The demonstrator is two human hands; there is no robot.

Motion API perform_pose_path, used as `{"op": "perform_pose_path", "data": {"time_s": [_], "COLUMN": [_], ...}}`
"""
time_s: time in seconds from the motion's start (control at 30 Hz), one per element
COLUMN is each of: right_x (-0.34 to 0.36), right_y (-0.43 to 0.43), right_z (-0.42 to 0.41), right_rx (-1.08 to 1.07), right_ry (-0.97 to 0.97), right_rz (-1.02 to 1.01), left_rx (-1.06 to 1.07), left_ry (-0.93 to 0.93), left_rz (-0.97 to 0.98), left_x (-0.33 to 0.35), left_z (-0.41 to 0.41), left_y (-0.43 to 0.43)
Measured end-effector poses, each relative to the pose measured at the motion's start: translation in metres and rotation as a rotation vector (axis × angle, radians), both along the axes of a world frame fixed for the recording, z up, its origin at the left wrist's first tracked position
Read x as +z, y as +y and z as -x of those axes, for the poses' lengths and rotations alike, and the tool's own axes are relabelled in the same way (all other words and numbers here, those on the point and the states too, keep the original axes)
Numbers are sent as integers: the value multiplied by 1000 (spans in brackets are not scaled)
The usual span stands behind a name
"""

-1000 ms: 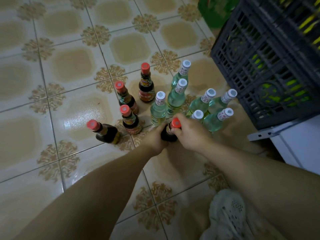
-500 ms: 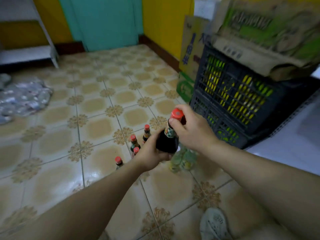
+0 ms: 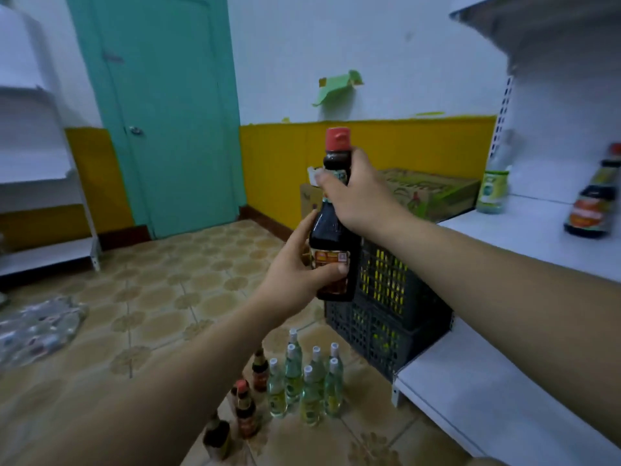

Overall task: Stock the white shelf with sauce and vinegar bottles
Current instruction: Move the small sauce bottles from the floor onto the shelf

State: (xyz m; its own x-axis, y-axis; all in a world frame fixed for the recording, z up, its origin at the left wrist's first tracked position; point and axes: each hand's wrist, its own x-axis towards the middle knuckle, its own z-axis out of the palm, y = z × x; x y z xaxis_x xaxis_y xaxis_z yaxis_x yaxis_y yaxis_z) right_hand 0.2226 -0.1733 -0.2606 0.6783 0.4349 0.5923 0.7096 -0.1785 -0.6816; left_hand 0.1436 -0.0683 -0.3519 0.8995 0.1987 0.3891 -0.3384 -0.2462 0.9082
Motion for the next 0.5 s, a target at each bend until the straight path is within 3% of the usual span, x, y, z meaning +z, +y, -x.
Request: {"op": "perform_pose_path", "data": {"time_s": [0.23, 0.5], "right_x": [38, 49], "right_y": [-67, -140], "right_z": [20, 37], "right_rx": [-81, -204], "right_ry": [-52, 30], "right_rz": [-22, -137], "left_rx": [-182, -321], "left_ry": [-10, -50], "left_rz": [-133, -170], "left_x": [38, 56], "left_z": [20, 15], "left_y": [-54, -109]}}
